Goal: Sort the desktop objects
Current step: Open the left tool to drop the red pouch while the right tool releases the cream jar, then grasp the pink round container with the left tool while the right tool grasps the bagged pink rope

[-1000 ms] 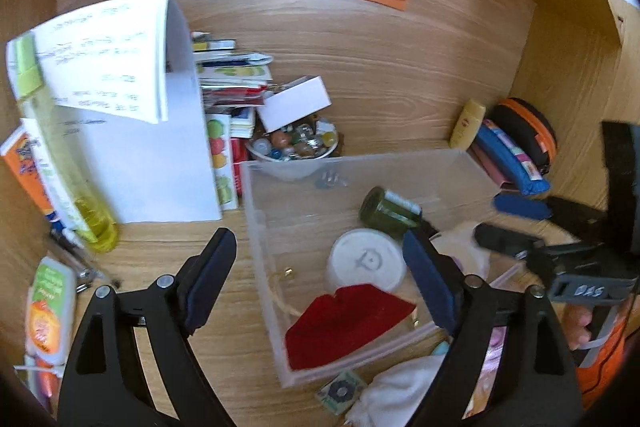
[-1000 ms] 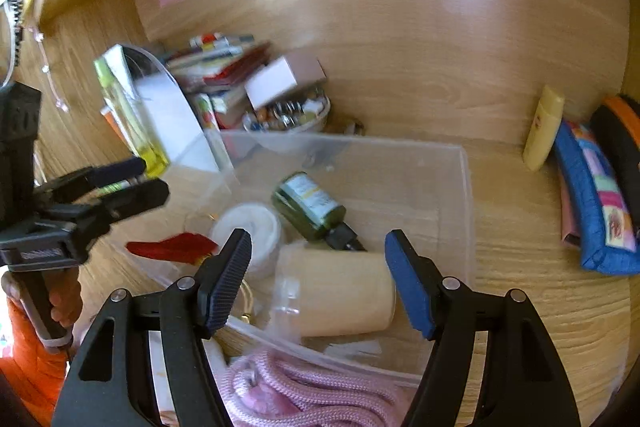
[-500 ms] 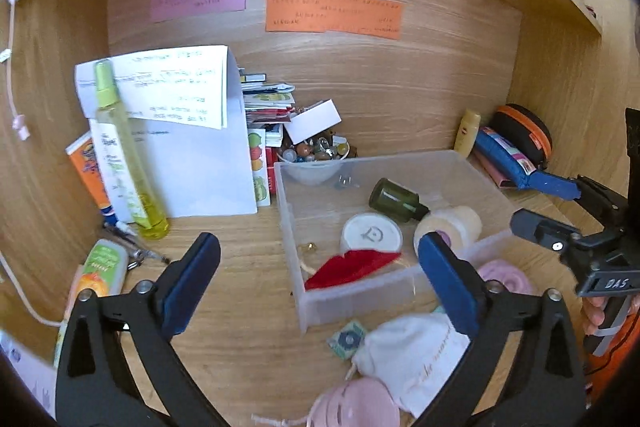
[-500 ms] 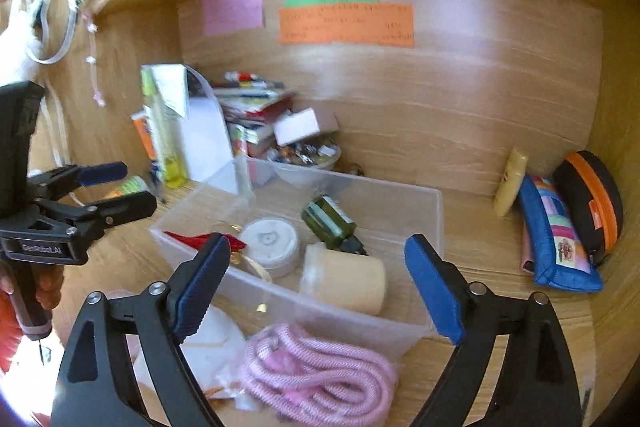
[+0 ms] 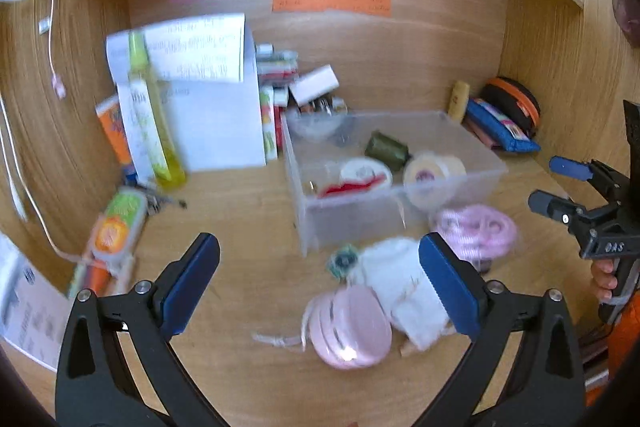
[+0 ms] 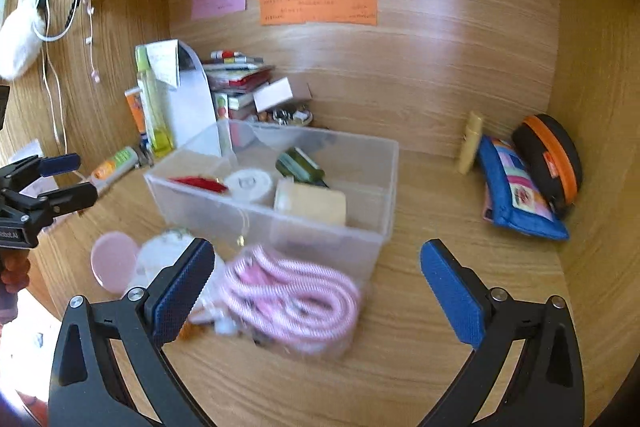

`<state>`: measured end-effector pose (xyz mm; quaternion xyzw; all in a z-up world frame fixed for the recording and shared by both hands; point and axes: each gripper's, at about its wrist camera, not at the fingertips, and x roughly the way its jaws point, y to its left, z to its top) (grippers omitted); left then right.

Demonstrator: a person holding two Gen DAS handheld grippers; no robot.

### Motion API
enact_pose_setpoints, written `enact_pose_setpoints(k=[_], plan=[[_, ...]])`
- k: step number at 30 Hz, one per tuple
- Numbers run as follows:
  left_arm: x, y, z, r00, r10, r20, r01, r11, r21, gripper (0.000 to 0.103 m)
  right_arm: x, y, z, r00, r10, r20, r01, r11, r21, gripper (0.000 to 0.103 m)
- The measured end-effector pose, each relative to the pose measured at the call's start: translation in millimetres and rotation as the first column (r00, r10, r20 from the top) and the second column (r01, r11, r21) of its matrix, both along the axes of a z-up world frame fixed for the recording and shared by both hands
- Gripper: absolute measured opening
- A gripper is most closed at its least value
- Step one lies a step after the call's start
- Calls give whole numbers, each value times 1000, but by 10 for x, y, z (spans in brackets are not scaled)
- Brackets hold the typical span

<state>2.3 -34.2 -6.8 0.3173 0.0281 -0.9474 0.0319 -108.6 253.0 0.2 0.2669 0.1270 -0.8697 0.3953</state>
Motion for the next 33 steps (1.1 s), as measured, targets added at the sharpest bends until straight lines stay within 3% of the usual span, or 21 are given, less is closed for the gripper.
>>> enact_pose_setpoints(k=[7, 12, 27, 30, 33], plan=[[167, -9, -357, 994, -10, 111, 2, 997, 72, 101, 35, 148, -185, 998, -23, 56, 21, 999, 48, 103], [310, 55, -482, 990, -40, 135, 24, 993, 116, 101, 44, 195, -329, 997, -30, 76, 24, 996, 86, 103], [120, 92, -781, 969, -80, 235, 19, 969, 248, 101, 11, -20, -693, 991, 26, 128, -55, 972, 228, 103], [83, 119, -752, 969, -110, 220, 50, 964, 262, 97, -20, -101, -740, 991, 33, 132, -66, 963, 260, 103], [34, 121, -721, 970, -121, 210, 63, 962, 265, 86, -43, -166, -743, 990, 53, 133, -88, 958, 273, 103]])
